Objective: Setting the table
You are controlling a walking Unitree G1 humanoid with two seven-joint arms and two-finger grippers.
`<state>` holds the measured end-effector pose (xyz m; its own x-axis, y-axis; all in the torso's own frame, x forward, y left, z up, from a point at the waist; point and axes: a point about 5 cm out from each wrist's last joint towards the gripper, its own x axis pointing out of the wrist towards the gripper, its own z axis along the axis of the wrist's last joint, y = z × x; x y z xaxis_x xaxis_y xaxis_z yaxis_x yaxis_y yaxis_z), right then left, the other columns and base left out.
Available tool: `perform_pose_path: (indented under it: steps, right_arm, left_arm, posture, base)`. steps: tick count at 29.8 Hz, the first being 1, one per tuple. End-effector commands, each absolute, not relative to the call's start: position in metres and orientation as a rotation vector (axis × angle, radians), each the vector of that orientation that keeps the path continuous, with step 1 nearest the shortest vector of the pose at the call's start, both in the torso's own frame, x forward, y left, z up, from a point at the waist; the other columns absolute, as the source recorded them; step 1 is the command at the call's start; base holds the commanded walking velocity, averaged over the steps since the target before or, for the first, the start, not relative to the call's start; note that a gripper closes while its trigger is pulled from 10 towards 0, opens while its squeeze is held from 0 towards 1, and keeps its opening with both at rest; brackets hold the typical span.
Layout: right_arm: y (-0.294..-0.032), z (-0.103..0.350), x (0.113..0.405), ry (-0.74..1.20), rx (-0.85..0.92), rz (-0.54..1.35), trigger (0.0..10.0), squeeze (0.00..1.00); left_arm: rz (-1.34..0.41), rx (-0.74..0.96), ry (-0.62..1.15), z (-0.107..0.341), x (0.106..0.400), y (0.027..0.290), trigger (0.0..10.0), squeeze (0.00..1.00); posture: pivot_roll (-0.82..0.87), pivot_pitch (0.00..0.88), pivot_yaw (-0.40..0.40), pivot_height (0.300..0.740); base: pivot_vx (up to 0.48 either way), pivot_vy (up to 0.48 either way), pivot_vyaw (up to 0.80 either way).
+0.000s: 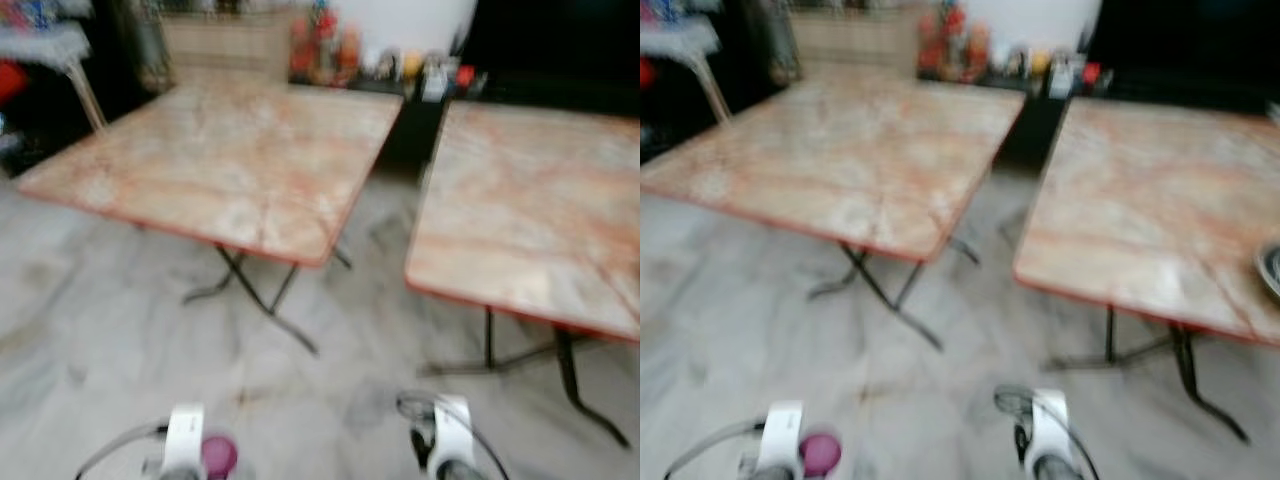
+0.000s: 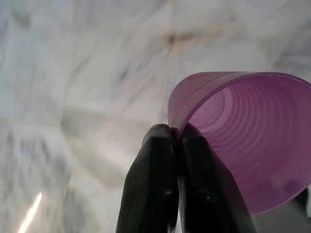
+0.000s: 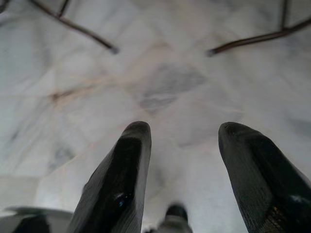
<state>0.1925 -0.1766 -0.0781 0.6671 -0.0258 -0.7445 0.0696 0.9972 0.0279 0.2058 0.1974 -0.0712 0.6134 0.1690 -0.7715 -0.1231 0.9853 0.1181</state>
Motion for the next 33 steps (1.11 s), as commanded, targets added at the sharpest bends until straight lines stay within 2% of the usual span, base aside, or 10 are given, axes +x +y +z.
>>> perform_pose_path:
  steps: [1,15,33]
  right_arm:
    - [-0.1839,-0.0797,0.1883,0.856,0.044,-0.074,10.0,0.00]
    - [-0.1837,-0.0791,0.1893,0.849,0.050,-0.072,10.0,0.00]
    - [-0.1841,-0.0800,0.1876,0.857,0.034,-0.069,10.0,0.00]
  left_arm:
    - [0.158,0.044,0.911,-0.0739,0.2029,0.1914,10.0,0.00]
    - [0.111,0.066,0.905,-0.0741,0.2029,0.1886,10.0,0.00]
    - [0.098,0.083,0.916,-0.0760,0.1992,0.1889,10.0,0.00]
  posture:
    - [-0.06,0.000,0.010,0.740]
    - [-0.06,0.000,0.016,0.740]
    - [-0.07,0.000,0.028,0.740]
  base:
    - [0.304,0.000,0.00]
    - [0.017,0.000,0.00]
    - [0.000,-0.309,0.00]
